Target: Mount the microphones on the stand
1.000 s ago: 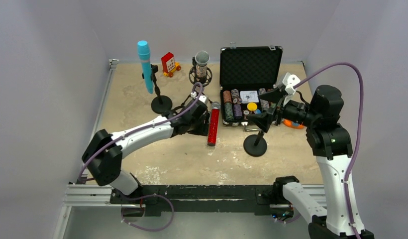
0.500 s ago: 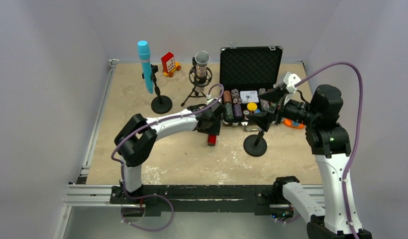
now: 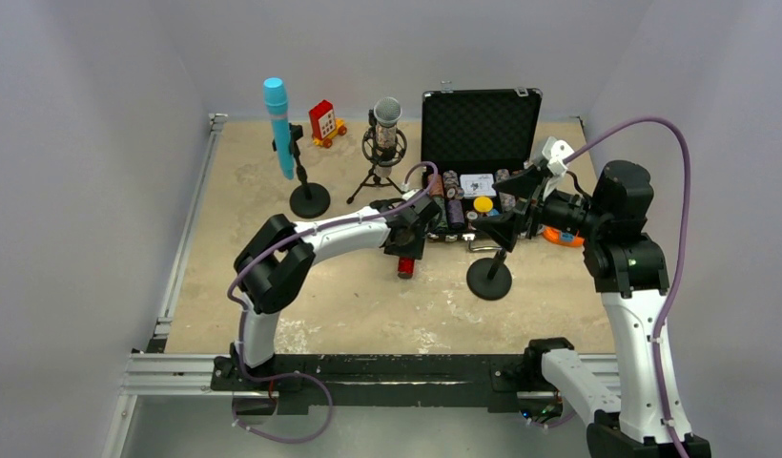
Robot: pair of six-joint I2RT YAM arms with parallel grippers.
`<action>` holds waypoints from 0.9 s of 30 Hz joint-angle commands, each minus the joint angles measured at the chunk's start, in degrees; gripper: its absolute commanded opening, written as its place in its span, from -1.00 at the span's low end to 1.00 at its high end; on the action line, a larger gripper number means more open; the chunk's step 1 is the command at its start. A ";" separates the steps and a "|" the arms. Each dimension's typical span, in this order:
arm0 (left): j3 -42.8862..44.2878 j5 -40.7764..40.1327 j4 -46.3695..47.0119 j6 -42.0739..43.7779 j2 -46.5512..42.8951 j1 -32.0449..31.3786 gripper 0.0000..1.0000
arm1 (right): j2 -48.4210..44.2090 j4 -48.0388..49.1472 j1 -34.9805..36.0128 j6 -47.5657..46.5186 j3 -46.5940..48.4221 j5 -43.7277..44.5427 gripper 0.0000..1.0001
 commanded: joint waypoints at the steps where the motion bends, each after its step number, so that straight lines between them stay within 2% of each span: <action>1: -0.96 -0.56 -2.06 0.55 3.80 -0.19 -0.01 | -0.36 1.77 -0.59 1.05 -0.04 -1.76 0.86; 6: -1.57 0.23 -1.82 0.59 3.67 -0.19 0.09 | -0.62 1.94 -0.69 1.21 -0.25 -2.10 0.86; 8: -1.85 0.25 -1.52 0.61 3.45 -0.19 0.02 | -0.67 1.96 -0.79 1.22 -0.21 -2.29 0.86; 10: -2.61 -0.17 -0.99 0.51 2.67 -0.19 -0.23 | -0.82 1.95 -0.93 1.22 -0.19 -2.31 0.86; 12: -3.49 -1.07 -1.17 0.55 1.00 -0.20 -0.65 | -0.89 1.85 -0.90 1.18 -0.13 -2.21 0.86; 15: -6.44 -2.35 -0.68 1.12 -4.17 -0.24 -0.98 | -0.89 0.98 -0.98 0.25 0.25 -2.27 0.86; 20: -17.63 0.17 6.03 5.04 -21.18 -0.24 -1.00 | 0.25 -2.27 -0.97 -3.22 2.98 -3.75 0.86; 27: -32.42 17.05 20.96 16.10 -45.16 -0.21 -1.00 | 0.86 -4.72 -1.10 -4.67 5.64 -7.64 0.86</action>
